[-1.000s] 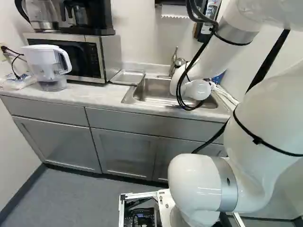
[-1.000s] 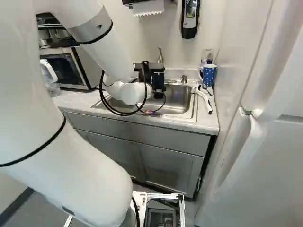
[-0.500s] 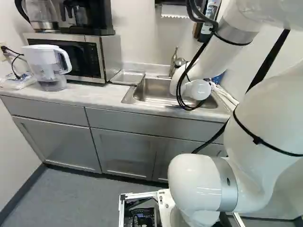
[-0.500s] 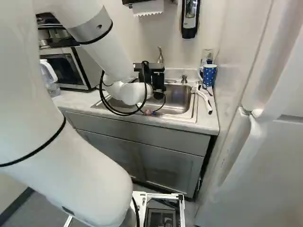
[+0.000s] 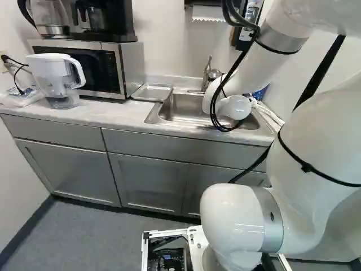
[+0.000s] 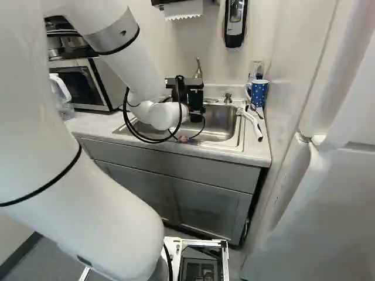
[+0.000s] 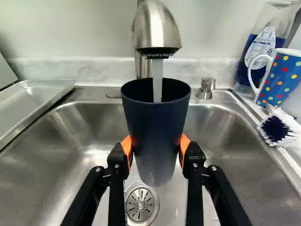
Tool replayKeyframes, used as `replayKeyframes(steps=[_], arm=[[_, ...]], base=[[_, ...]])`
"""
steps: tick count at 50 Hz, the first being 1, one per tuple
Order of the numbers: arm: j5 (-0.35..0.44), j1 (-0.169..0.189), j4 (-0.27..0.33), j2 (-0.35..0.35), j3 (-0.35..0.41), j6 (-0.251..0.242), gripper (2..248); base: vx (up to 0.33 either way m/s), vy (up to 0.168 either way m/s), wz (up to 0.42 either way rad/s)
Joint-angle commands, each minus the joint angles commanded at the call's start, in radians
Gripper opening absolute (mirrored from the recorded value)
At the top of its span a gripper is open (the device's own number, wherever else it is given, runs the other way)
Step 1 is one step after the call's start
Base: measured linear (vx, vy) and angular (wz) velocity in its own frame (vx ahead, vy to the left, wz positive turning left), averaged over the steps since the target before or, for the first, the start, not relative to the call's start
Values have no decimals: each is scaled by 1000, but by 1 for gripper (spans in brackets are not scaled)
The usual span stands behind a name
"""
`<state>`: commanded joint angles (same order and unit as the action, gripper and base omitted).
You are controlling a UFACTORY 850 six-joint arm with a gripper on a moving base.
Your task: Rinse the cup and place it in the tray
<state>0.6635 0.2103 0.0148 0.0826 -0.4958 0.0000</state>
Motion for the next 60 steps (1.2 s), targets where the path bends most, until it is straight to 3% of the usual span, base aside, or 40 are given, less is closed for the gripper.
replayKeyframes(steps=[60], arm=[[0, 0, 0, 0, 0, 0, 117]], base=[[0, 0, 0]])
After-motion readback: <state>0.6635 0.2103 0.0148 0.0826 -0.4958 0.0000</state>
